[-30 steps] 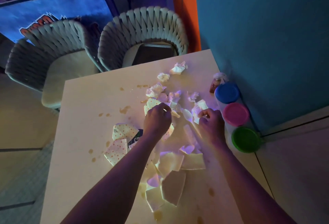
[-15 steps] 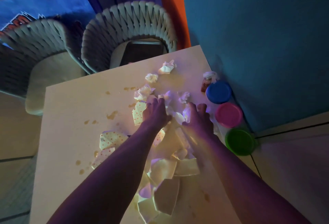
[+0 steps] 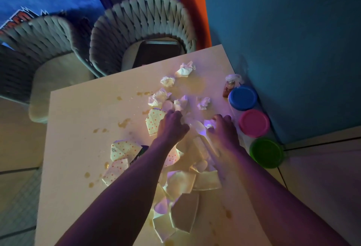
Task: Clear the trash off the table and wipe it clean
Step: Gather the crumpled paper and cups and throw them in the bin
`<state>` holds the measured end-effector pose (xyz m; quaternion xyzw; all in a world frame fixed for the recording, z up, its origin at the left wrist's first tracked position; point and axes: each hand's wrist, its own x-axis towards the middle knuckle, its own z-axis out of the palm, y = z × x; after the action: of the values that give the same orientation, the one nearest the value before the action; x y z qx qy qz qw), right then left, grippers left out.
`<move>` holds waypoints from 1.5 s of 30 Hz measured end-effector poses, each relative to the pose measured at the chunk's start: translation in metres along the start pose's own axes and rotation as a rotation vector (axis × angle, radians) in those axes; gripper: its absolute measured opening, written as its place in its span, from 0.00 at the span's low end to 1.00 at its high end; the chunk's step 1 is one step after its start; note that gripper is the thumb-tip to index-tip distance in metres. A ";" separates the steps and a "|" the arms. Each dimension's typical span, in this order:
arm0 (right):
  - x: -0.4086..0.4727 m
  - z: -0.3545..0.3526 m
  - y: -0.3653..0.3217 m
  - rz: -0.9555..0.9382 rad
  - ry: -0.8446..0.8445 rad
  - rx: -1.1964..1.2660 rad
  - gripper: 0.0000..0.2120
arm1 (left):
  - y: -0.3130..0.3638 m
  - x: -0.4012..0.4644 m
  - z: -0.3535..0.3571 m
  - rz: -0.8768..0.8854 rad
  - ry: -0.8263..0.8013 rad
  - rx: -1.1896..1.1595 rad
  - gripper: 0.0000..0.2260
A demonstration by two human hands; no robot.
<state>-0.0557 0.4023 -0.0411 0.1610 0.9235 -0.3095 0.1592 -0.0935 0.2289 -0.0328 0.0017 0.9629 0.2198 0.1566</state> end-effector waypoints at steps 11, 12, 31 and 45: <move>-0.019 -0.019 -0.018 0.015 0.144 0.130 0.11 | -0.011 -0.029 -0.036 -0.188 0.204 -0.371 0.06; -0.019 -0.021 -0.021 0.053 0.131 0.153 0.12 | -0.010 -0.032 -0.039 -0.183 0.215 -0.379 0.05; 0.008 -0.030 -0.056 0.027 -0.045 0.171 0.07 | 0.018 0.010 -0.046 -0.114 0.127 -0.060 0.17; 0.074 -0.009 -0.046 -0.164 -0.022 -0.220 0.20 | 0.018 0.070 -0.005 0.066 -0.002 0.370 0.22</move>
<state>-0.1418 0.3878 -0.0389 0.0633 0.9602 -0.2200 0.1601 -0.1625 0.2482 -0.0421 0.0620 0.9862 0.0439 0.1472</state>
